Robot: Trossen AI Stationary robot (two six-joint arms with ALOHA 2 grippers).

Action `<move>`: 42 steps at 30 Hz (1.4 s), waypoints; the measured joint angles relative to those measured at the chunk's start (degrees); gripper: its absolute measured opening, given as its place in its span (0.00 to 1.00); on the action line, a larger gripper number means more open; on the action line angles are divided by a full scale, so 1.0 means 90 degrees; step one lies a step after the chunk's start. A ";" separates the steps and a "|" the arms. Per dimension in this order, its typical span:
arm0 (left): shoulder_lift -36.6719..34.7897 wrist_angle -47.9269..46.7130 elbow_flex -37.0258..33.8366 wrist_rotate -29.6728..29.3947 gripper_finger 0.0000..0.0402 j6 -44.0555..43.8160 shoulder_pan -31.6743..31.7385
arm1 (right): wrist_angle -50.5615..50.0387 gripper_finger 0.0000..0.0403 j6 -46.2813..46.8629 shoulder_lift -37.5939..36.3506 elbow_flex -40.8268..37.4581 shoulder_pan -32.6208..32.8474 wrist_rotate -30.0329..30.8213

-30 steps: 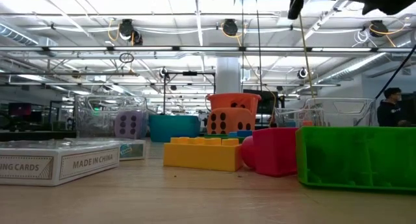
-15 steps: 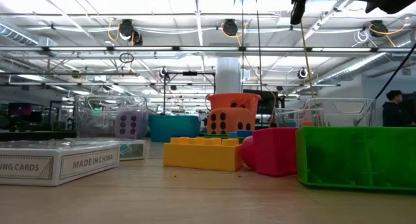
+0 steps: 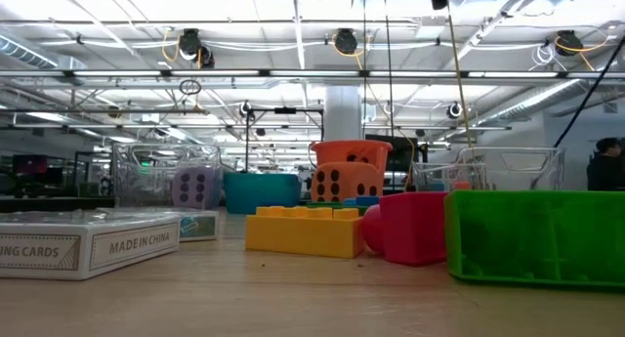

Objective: Pick & Place Toys
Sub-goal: Put the blue deck of cards into the blue bin

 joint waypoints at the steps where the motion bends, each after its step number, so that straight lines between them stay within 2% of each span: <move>1: -0.0022 -0.0207 0.0000 -0.0051 0.70 0.0072 -0.0082 | -0.0586 0.21 -0.0150 0.0112 0.0268 0.0001 -0.0002; 5: -0.0151 -0.1286 0.0000 -0.0632 0.70 0.0591 -0.0553 | -0.2350 0.21 -0.0699 0.0704 0.1065 0.0121 -0.0002; 7: -0.0234 -0.1929 0.0000 -0.1063 0.70 0.0830 -0.0823 | -0.2833 0.21 -0.0968 0.0985 0.1227 0.0233 -0.0018; 13: -0.0518 -0.3787 0.0000 -0.2698 0.70 0.1016 -0.1828 | -0.2864 0.21 -0.1709 0.1365 0.1136 0.0391 -0.0024; 16: -0.0607 -0.4524 0.0000 -0.3455 0.70 0.0668 -0.2345 | -0.2854 0.21 -0.1786 0.1421 0.1073 0.0388 -0.0024; 19: -0.0638 -0.4976 0.0000 -0.3950 0.70 0.0173 -0.2847 | -0.2816 0.21 -0.1783 0.1402 0.1063 0.0366 -0.0024; 26: -0.0534 -0.5286 0.0000 -0.4010 0.70 -0.1233 -0.3962 | -0.2831 0.22 -0.1919 0.1363 0.1051 0.0363 -0.0054; 31: -0.0474 -0.5324 0.0000 -0.4052 0.70 -0.2401 -0.4684 | -0.2838 0.24 -0.1723 0.1366 0.1051 0.0361 -0.0750; 35: -0.0408 -0.5303 -0.0007 -0.4018 0.70 -0.3108 -0.5005 | -0.2841 0.31 -0.1723 0.1368 0.1051 0.0358 -0.1210; 42: -0.0257 -0.4764 -0.0007 -0.4064 0.70 -0.3259 -0.5075 | -0.2871 0.47 -0.1486 0.1368 0.1051 0.0123 -0.2033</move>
